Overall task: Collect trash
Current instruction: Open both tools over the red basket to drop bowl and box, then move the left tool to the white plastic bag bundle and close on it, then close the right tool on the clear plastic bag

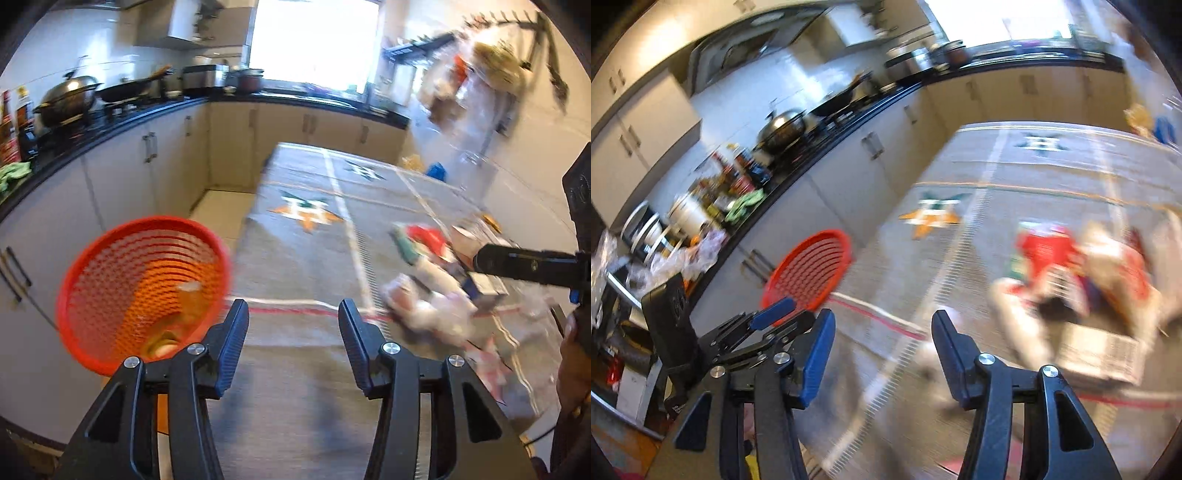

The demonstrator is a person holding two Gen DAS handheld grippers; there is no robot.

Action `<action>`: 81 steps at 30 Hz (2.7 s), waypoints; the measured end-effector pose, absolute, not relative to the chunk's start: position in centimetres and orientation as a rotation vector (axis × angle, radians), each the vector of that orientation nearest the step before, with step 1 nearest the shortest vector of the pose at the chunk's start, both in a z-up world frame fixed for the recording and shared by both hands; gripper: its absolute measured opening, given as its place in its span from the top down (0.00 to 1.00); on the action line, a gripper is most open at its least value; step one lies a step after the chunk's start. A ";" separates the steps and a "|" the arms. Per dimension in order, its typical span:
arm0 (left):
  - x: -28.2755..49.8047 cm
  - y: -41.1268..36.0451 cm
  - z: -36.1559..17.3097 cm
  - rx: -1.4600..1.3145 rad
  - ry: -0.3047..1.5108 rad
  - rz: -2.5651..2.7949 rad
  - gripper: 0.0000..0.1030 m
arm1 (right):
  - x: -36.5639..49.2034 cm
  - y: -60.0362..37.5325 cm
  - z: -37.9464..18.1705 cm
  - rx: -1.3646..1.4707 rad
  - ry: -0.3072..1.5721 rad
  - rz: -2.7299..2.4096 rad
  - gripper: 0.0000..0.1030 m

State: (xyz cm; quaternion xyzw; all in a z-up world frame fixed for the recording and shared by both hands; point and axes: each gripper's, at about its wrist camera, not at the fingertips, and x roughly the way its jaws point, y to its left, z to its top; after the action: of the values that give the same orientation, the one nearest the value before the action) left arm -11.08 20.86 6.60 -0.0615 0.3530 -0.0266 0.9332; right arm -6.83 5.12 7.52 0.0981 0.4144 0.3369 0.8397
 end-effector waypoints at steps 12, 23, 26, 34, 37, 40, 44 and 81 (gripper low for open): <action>-10.2 11.2 5.9 -0.112 0.783 -0.255 0.28 | -11.6 -8.8 6.0 0.298 0.803 0.477 0.43; -7.4 7.4 3.9 -0.070 0.864 -0.092 0.21 | -14.0 -19.4 7.4 0.406 0.664 0.221 0.30; -6.5 6.9 3.1 -0.052 0.871 -0.056 0.21 | -14.2 -21.8 7.4 0.418 0.641 0.129 0.21; -4.3 7.3 1.5 -0.057 0.901 -0.021 0.40 | -12.4 -22.7 5.0 0.415 0.707 0.120 0.19; -4.3 7.9 1.6 -0.077 0.892 -0.035 0.43 | -11.3 -23.0 3.6 0.458 0.737 0.136 0.19; -4.4 7.9 1.6 -0.081 0.886 -0.042 0.45 | -9.9 -23.4 2.3 0.512 0.776 0.137 0.19; -4.5 7.9 1.6 -0.082 0.882 -0.049 0.45 | -8.4 -23.2 1.1 0.551 0.812 0.151 0.21; -7.3 8.3 3.6 -0.100 0.682 -0.028 0.46 | -13.2 -11.1 5.1 0.250 0.648 0.344 0.61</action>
State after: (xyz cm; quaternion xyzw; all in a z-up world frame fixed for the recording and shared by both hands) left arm -7.32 8.30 3.60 -0.0488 0.3345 -0.0136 0.9410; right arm -13.19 -11.05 5.13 0.1220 0.3159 0.1677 0.9258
